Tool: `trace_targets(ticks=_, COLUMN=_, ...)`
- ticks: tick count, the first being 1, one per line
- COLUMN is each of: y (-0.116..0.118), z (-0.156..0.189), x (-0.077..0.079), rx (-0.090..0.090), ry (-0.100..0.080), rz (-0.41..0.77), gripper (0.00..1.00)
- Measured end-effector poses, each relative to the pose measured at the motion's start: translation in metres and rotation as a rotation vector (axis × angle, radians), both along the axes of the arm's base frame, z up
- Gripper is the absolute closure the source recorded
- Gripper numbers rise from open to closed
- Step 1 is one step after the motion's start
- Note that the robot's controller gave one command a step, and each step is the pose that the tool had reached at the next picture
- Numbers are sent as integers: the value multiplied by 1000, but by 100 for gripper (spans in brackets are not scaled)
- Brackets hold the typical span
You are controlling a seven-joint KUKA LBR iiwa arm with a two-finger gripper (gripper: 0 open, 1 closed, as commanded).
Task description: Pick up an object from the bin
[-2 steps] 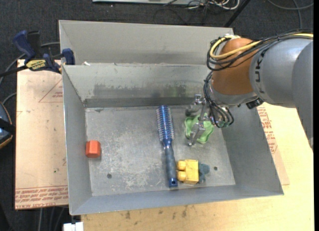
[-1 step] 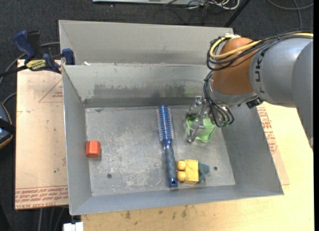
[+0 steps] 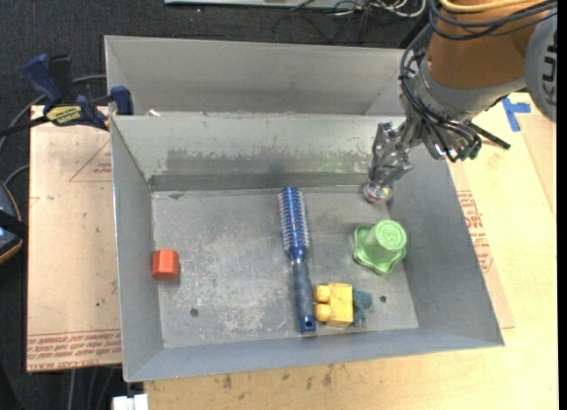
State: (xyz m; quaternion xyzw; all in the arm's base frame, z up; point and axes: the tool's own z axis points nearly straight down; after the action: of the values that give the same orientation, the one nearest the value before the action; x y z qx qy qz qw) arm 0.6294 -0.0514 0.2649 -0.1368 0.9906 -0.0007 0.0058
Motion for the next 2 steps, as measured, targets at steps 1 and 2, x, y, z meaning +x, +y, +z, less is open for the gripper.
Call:
trace_targets(ticks=1, y=-53, z=-35, x=7, rx=-1, ry=11, rz=-25, gripper=100)
trace_targets(ticks=2, y=-56, z=-128, x=-28, rx=2, ry=-3, rz=-136, gripper=100)
